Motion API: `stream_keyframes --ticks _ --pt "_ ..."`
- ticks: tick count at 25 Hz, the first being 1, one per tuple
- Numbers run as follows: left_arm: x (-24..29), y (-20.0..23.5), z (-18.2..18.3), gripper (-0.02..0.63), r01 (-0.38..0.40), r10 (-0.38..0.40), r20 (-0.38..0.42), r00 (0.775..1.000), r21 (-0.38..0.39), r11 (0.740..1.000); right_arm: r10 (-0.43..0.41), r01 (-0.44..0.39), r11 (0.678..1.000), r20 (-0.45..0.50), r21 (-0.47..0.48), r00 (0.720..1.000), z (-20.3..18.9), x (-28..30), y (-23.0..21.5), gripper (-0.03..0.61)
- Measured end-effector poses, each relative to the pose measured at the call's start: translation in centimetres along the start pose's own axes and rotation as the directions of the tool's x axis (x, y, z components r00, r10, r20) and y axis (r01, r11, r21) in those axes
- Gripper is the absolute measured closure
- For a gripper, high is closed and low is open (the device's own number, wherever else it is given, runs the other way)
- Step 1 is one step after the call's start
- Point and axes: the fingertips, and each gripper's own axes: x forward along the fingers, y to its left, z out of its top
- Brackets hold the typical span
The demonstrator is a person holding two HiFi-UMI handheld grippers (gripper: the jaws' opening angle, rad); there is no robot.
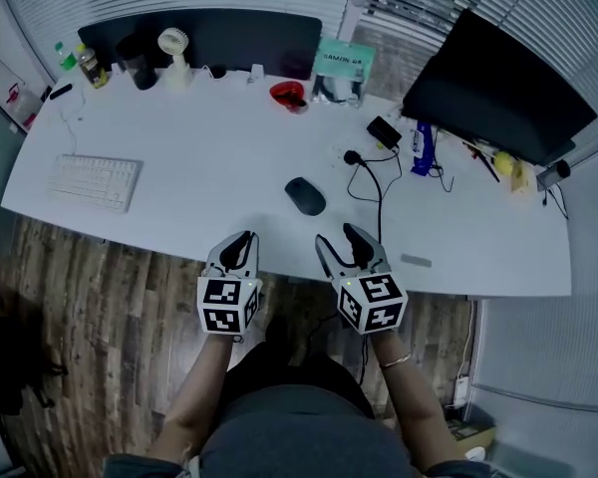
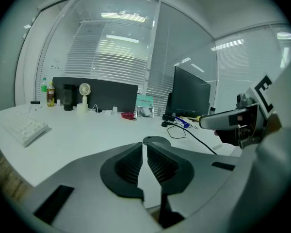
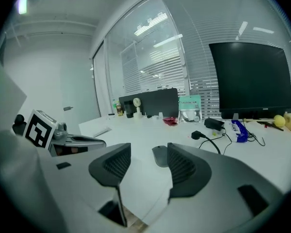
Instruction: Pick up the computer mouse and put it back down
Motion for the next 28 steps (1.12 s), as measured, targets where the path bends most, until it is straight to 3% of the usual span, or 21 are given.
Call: stream_keyframes --ticks 10,20,28 --pt "0.6 2.0 -0.5 0.581 -0.032 0.032 -0.015 0.999 -0.030 0.999 0.014 -0.021 0.997 -0.083 -0.079 0.996 -0.4 5.0 -1.0 0.311" --pt "0.8 4.5 -0.8 0.581 -0.133 0.132 -0.020 0.991 -0.076 0.988 0.059 -0.085 0.983 -0.159 -0.163 0.986 -0.8 10.5 -1.7 0.278" --pt "1.0 5.9 -1.1 0.581 -0.208 0.205 -0.035 0.978 -0.117 0.971 0.081 -0.124 0.977 -0.233 -0.172 0.969 -2.1 14.1 -2.9 0.264"
